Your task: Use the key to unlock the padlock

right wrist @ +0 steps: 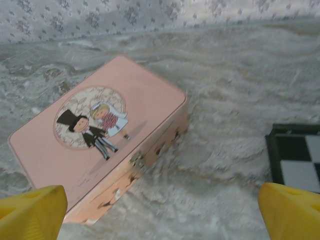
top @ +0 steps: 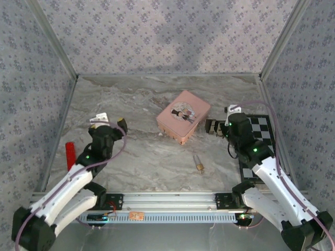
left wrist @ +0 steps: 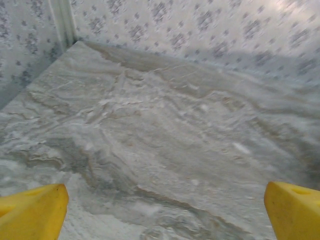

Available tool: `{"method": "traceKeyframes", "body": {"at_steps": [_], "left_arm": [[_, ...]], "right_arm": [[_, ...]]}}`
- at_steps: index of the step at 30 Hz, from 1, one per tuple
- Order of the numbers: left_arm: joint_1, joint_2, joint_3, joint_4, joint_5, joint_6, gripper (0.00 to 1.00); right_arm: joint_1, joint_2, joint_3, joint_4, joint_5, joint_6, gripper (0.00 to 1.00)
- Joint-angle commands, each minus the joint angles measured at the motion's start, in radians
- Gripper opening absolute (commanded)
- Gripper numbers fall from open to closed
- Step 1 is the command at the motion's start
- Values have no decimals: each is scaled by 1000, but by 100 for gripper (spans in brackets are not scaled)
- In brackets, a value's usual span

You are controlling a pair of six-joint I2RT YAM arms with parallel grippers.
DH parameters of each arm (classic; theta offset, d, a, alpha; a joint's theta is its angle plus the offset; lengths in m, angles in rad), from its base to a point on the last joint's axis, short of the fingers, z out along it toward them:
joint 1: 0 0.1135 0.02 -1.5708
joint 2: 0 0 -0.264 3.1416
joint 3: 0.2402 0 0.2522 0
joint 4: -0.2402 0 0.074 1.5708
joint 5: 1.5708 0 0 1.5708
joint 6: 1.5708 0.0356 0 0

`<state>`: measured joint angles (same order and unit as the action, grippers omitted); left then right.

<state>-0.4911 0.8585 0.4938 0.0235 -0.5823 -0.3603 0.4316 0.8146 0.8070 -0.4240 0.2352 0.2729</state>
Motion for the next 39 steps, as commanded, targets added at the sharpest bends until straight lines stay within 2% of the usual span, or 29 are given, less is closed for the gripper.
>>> {"method": "traceKeyframes", "body": {"at_steps": [1, 5, 8, 11, 15, 18, 22, 25, 29, 33, 35, 39], "left_arm": [[3, 107, 33, 164, -35, 182, 100], [15, 158, 29, 237, 6, 338, 100], [79, 180, 6, 282, 48, 418, 100], [148, 219, 12, 267, 37, 418, 100], [215, 280, -29, 360, 67, 419, 100], [259, 371, -58, 449, 79, 436, 100], [331, 472, -134, 674, 178, 446, 100], [351, 503, -112, 678, 201, 456, 100], [362, 518, -101, 689, 284, 441, 100], [373, 604, -161, 906, 342, 434, 100], [389, 586, -129, 805, 352, 411, 100], [418, 613, -112, 808, 358, 379, 100]], "right_arm": [[-25, 15, 10, 59, 89, -128, 99], [-80, 11, -89, 155, 153, -208, 99], [-149, 1, -176, 243, 176, -208, 99], [-221, -10, -244, 329, 156, -180, 99], [-292, 1, -291, 407, 128, -164, 99], [-361, 53, -290, 448, 98, -169, 99], [-427, 163, -318, 575, 46, -162, 99], [-432, 276, -347, 703, -46, -205, 99], [-404, 401, -354, 803, -59, -245, 99], [-374, 441, -374, 896, -60, -306, 99], [-365, 456, -371, 911, -77, -334, 99], [-361, 490, -400, 1008, -91, -364, 99]]}}
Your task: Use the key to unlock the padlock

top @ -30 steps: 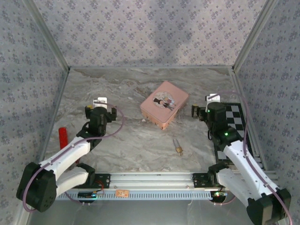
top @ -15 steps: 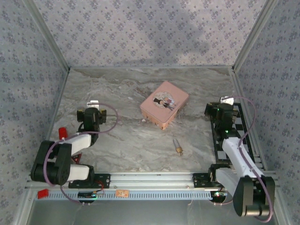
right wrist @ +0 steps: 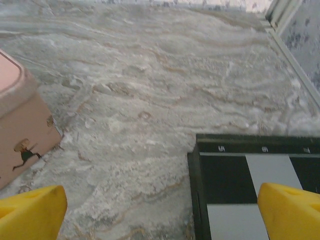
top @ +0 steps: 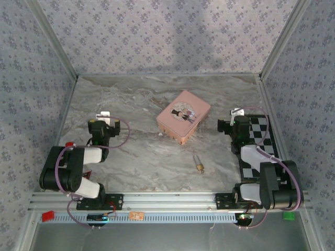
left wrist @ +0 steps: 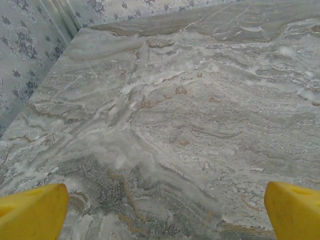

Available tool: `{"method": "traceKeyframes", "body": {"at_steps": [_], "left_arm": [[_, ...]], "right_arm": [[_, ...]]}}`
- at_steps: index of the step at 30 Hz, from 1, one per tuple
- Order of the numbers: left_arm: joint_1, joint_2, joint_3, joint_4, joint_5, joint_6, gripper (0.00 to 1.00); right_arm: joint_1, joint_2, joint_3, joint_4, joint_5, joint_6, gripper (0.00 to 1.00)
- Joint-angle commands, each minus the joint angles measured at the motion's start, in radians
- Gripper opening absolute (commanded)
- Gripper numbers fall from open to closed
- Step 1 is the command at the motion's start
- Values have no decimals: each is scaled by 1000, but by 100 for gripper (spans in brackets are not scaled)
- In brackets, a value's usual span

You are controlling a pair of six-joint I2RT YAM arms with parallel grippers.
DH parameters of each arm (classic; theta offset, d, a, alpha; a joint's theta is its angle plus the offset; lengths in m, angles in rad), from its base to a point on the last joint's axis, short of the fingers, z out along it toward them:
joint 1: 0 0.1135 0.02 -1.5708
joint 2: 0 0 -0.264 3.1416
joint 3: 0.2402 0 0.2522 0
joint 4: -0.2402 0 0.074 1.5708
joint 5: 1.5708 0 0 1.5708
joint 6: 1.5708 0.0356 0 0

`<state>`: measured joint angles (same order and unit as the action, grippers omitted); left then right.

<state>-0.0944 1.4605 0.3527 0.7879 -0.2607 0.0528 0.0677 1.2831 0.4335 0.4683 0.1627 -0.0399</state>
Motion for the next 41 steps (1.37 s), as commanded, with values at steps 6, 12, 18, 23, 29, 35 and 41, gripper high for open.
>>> {"method": "traceKeyframes", "body": {"at_steps": [6, 12, 18, 23, 29, 35, 41], "left_arm": [[71, 80, 46, 64, 111, -71, 100], [79, 76, 49, 52, 105, -82, 100], [81, 74, 52, 43, 112, -83, 100], [81, 75, 52, 42, 113, -83, 100], [82, 76, 52, 42, 113, -83, 100], [82, 75, 52, 42, 112, -83, 100], [81, 75, 52, 42, 113, -83, 100]], "right_arm": [[-2, 83, -36, 195, -92, -87, 99], [-87, 222, -78, 389, -186, -31, 99], [-111, 236, -44, 341, -148, 21, 99], [-100, 240, -42, 343, -127, 12, 99], [-98, 240, -41, 345, -126, 11, 99], [-101, 240, -41, 342, -138, 12, 99], [-105, 239, -39, 337, -153, 11, 99]]}}
